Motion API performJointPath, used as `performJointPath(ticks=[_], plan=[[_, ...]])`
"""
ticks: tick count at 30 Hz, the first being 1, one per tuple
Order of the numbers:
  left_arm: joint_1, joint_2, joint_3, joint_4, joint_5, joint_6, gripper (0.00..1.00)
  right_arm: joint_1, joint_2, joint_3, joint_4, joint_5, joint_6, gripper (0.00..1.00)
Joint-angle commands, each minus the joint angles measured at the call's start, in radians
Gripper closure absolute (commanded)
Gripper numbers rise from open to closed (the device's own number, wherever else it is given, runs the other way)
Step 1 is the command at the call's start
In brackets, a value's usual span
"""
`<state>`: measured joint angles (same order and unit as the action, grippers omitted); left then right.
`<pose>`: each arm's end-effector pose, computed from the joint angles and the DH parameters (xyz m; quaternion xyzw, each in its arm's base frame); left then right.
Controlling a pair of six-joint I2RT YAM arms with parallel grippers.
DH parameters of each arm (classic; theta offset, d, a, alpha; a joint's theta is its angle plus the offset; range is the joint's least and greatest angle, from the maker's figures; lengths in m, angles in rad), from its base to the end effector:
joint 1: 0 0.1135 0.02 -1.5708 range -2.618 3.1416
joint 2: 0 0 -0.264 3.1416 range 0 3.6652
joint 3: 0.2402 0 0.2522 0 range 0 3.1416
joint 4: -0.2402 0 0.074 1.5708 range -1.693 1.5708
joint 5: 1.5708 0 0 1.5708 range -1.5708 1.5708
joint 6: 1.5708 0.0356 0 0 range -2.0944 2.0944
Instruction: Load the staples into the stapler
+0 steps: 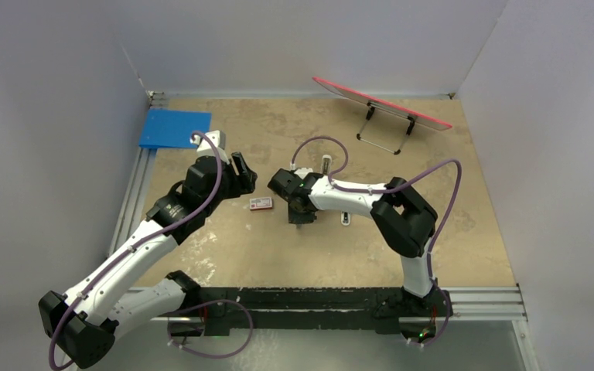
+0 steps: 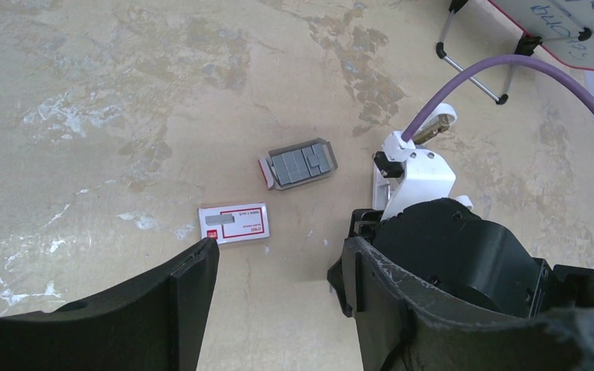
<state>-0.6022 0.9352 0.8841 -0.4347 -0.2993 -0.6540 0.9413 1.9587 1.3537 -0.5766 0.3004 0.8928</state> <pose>0.1761 -0.1083 0.3229 -0.0989 0.8446 -0.1967 0.4881 0.2419 0.3143 0.1680 0.0054 0.9705 0.0625 0.2328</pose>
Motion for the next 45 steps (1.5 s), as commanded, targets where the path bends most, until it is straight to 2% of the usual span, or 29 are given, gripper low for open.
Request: performJointPath(ticks=[1, 11, 16, 22, 25, 32, 35, 38, 45], plan=[[0.007, -0.002, -0.007, 0.033, -0.003, -0.013, 0.4, -0.001, 0.011, 0.027, 0.0, -0.002, -0.003, 0.72], [0.008, 0.0, -0.008, 0.034, 0.0, -0.014, 0.4, -0.001, 0.006, 0.031, 0.007, 0.009, -0.008, 0.77], [0.007, 0.0, -0.008, 0.034, -0.001, -0.013, 0.4, 0.006, 0.006, 0.032, 0.066, 0.002, -0.096, 0.78], [0.008, 0.0, -0.006, 0.034, -0.002, -0.013, 0.4, 0.012, -0.016, -0.004, 0.122, -0.015, -0.282, 0.78], [0.009, 0.0, -0.006, 0.033, -0.004, -0.013, 0.4, 0.013, -0.027, -0.017, 0.122, -0.02, -0.311, 0.75], [0.01, 0.0, -0.007, 0.032, -0.008, -0.013, 0.4, 0.012, -0.029, 0.038, 0.048, 0.001, -0.154, 0.49], [0.009, 0.0, -0.007, 0.031, -0.008, -0.012, 0.4, 0.012, -0.005, 0.065, -0.008, 0.014, -0.019, 0.5], [0.009, -0.002, -0.006, 0.03, -0.009, -0.012, 0.4, 0.013, 0.009, 0.075, -0.016, 0.026, 0.072, 0.59], [0.009, -0.013, -0.008, 0.027, -0.011, -0.013, 0.4, 0.011, 0.008, 0.078, -0.058, 0.078, 0.143, 0.62]])
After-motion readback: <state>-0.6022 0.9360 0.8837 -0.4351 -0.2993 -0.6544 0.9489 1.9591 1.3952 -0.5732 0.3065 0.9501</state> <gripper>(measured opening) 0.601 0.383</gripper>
